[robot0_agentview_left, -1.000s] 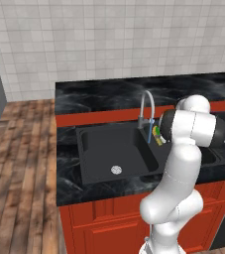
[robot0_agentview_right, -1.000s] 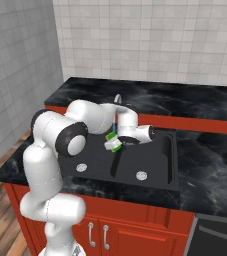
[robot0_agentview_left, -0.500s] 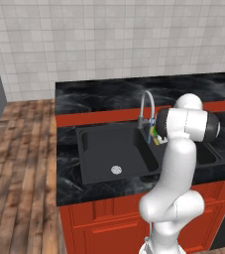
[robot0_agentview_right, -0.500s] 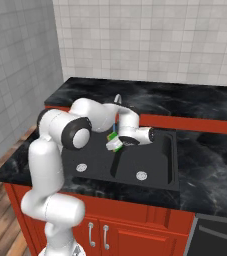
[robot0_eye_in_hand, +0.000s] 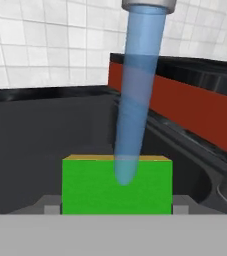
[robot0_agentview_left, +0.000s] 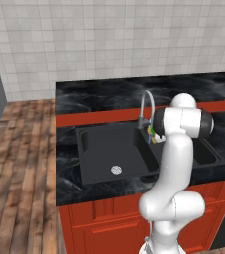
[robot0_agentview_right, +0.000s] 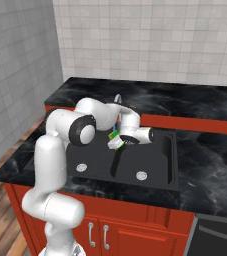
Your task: Soak the sponge with water for a few seconds and then drop it inside the sink.
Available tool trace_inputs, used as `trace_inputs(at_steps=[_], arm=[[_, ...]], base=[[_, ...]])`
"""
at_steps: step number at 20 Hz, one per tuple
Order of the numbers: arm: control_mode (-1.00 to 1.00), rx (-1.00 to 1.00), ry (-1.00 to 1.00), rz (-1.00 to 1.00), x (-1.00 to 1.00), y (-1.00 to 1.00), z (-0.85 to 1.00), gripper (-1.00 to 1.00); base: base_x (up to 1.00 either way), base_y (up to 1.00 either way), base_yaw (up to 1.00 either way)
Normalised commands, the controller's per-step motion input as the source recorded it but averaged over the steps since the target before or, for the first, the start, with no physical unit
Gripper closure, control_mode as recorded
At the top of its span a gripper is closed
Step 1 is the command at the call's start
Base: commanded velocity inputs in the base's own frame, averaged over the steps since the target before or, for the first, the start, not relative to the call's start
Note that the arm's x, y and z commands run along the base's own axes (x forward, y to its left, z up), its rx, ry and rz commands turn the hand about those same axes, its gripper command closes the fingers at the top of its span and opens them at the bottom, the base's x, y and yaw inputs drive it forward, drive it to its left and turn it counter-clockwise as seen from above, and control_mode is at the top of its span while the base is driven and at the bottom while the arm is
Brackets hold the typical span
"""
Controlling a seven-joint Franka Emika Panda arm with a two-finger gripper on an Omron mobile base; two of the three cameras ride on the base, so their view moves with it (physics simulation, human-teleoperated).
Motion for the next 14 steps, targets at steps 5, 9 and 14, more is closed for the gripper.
trace_inputs(at_steps=[5,9,14], arm=[[-1.0,0.0,-0.02,0.0,0.32,0.0,-0.03,1.0],[-1.0,0.0,0.0,0.0,0.11,0.0,0.0,1.0],[-1.0,0.0,0.0,0.0,-0.2,-0.07,0.0,1.0]], base=[[0.0,0.0,0.0],[0.0,0.0,0.0],[0.0,0.0,0.0]])
